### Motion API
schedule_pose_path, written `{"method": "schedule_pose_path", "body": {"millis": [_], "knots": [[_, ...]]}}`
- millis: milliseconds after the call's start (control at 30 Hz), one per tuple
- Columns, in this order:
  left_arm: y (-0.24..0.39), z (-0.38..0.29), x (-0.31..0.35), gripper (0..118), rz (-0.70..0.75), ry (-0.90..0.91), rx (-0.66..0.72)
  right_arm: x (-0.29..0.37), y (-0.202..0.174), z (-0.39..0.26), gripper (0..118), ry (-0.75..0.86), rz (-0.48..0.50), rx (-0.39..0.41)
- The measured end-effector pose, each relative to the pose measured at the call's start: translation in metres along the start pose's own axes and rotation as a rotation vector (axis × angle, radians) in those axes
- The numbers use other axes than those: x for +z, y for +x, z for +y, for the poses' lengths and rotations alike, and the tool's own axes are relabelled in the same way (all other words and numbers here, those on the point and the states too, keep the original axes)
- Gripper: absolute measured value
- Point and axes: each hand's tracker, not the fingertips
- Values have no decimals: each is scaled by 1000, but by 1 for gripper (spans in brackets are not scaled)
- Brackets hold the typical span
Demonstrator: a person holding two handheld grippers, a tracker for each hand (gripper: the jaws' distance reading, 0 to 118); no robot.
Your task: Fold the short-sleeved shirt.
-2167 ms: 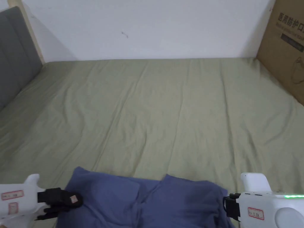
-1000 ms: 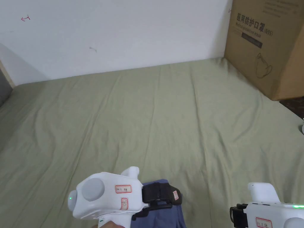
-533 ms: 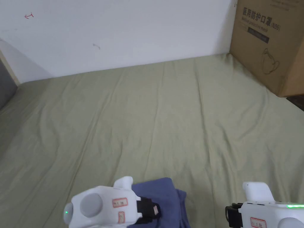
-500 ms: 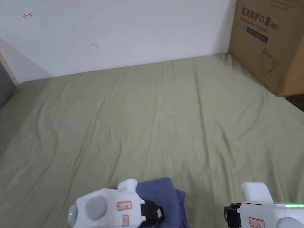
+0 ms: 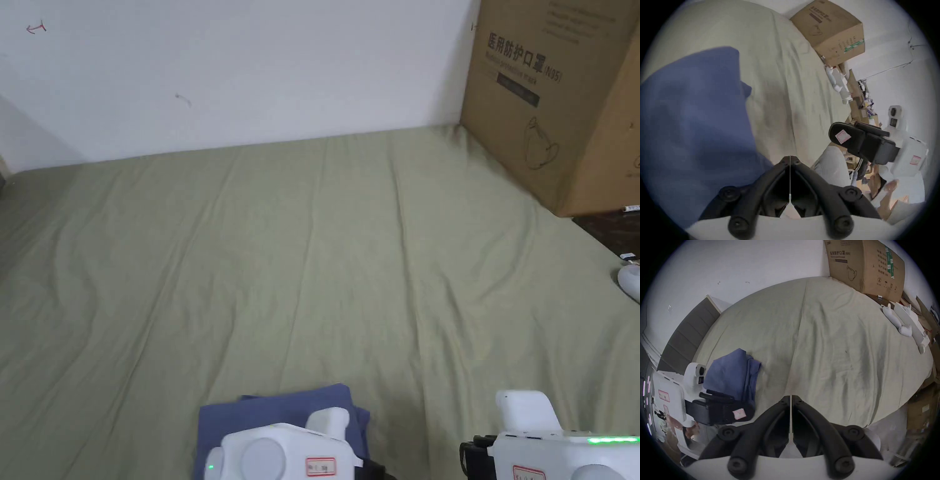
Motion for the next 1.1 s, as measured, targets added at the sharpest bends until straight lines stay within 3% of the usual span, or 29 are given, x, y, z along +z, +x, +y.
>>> {"method": "schedule_pose_path", "body": {"millis": [100, 267, 467, 533, 567, 633, 700, 833, 900, 933, 967, 1000, 1033, 1100], "knots": [[-19, -4, 49, 0, 18, 109, 28, 3, -13, 9, 3, 13, 20, 23], [-63, -24, 146, 0, -128, 336, 155, -2, -55, 30, 3, 35, 105, 87], [-129, -62, 210, 0, -28, 467, 301, -38, -126, 46, 3, -1, 193, 228], [-144, -74, 213, 0, -29, 489, 335, -67, -142, 44, 3, -47, 157, 279], [-150, -79, 214, 0, -44, 491, 350, -90, -146, 42, 3, -84, 86, 297], [-159, -88, 211, 0, -61, 497, 389, -133, -141, 35, 3, -186, 25, 246], [-163, -93, 207, 0, -57, 490, 396, -143, -132, 34, 3, -168, 80, 126], [-169, -89, 197, 1, -51, 482, 408, -130, -127, 45, 2, -178, 102, 154], [-176, -80, 187, 19, -136, 476, 449, -132, -126, 44, 2, -177, 106, 161], [-179, -73, 183, 41, -164, 463, 463, -133, -126, 43, 2, -177, 106, 155], [-182, -64, 176, 74, -187, 445, 461, -132, -126, 42, 2, -174, 107, 140], [-184, -58, 169, 94, -201, 437, 452, -132, -125, 42, 2, -171, 108, 133], [-188, -50, 162, 105, -210, 429, 441, -132, -125, 42, 3, -171, 109, 130], [-196, -37, 149, 110, -222, 426, 456, -131, -123, 42, 2, -171, 118, 133]]}}
